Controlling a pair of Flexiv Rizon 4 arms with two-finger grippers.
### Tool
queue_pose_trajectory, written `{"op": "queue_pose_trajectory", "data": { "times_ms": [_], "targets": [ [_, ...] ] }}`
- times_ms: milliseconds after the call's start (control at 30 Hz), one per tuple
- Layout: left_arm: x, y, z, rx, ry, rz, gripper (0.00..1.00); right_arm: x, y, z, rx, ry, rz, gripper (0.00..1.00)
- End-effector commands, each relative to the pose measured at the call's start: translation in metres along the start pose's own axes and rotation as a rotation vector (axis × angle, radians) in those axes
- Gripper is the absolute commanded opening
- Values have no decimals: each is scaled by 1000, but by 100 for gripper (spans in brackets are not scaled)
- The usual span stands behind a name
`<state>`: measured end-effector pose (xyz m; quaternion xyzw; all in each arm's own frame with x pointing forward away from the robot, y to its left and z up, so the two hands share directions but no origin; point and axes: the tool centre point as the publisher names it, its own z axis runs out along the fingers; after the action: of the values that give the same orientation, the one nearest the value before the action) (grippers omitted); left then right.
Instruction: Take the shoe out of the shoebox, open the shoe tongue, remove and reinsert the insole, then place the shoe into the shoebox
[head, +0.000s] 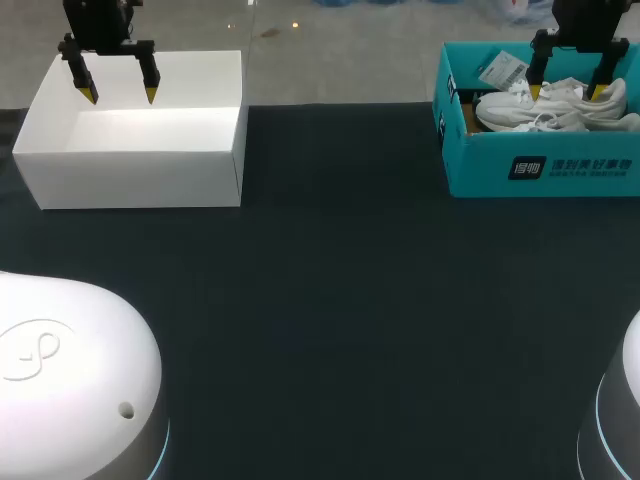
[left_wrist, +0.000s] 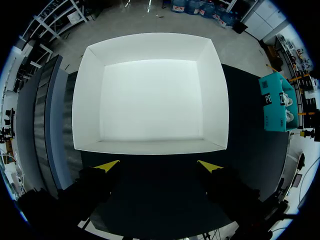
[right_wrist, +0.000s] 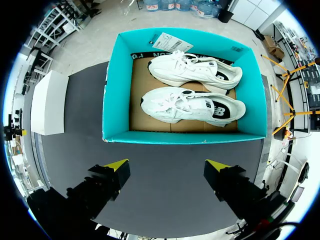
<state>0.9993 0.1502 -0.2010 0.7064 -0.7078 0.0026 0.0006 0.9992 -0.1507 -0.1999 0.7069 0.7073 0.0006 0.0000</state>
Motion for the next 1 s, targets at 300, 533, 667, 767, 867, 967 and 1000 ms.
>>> {"op": "queue_pose_trajectory", "data": {
  "times_ms": [300, 533, 667, 767, 867, 967, 1000],
  "targets": [
    [0, 0, 0, -1, -2, -1, 100, 0, 0, 0, 0, 0, 0, 100],
    [0, 0, 0, -1, -2, -1, 100, -21, 15, 16, -10, -15, 90, 100],
    [0, 0, 0, -1, -2, -1, 100, -48, 24, 20, -50, -7, 119, 100],
    [0, 0, 0, -1, -2, -1, 100, -69, 31, 30, -85, -42, 138, 100],
    [0, 0, 0, -1, -2, -1, 100, -90, 37, 39, -94, -88, 151, 100],
    [0, 0, 0, -1, -2, -1, 100, -110, 42, 49, -93, -119, 160, 100],
    [0, 0, 0, -1, -2, -1, 100, -116, 44, 52, -88, -130, 165, 100]
  ]
}}
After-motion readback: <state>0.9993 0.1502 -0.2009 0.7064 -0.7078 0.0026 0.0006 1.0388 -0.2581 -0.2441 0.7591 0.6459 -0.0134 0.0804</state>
